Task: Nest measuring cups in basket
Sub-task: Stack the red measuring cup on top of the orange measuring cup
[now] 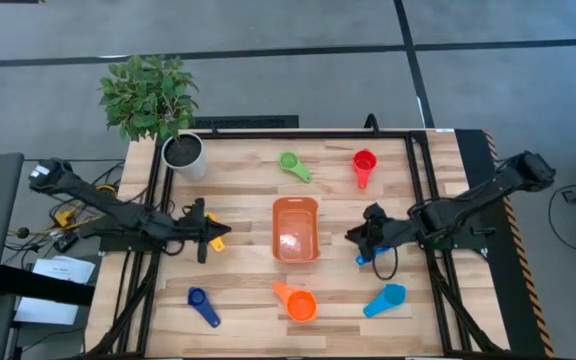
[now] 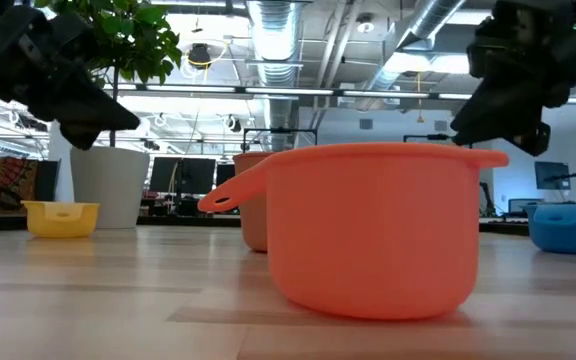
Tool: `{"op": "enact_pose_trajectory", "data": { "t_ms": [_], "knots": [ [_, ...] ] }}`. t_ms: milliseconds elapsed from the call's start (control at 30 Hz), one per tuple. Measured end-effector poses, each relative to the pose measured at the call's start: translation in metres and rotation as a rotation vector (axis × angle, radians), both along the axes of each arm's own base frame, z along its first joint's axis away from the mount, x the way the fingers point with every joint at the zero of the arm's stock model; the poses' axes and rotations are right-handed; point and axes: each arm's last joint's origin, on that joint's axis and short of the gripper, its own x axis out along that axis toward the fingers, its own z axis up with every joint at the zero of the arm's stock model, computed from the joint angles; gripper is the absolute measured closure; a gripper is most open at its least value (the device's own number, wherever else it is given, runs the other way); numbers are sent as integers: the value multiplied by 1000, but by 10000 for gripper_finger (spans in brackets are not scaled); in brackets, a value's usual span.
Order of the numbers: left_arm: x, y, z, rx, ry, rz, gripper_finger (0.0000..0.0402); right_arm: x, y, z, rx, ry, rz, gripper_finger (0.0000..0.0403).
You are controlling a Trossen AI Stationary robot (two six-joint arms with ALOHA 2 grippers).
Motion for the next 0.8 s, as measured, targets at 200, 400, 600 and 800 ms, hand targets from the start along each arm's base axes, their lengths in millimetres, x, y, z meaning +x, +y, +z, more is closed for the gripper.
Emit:
{"op": "enact_pose_trajectory", "data": {
  "t_ms": [200,400,600,800],
  "knots": [
    [40,-26,13,59,45,-56,402,5,2,4,-46,59,-34,283],
    [80,-51,27,151,107,-98,387,-2,-22,38,-321,193,-189,283],
    [104,-62,39,198,188,-46,347,-14,-68,57,-440,363,-397,272],
    [110,-65,42,187,191,-35,312,-20,-120,44,-344,537,-506,223]
  ]
}}
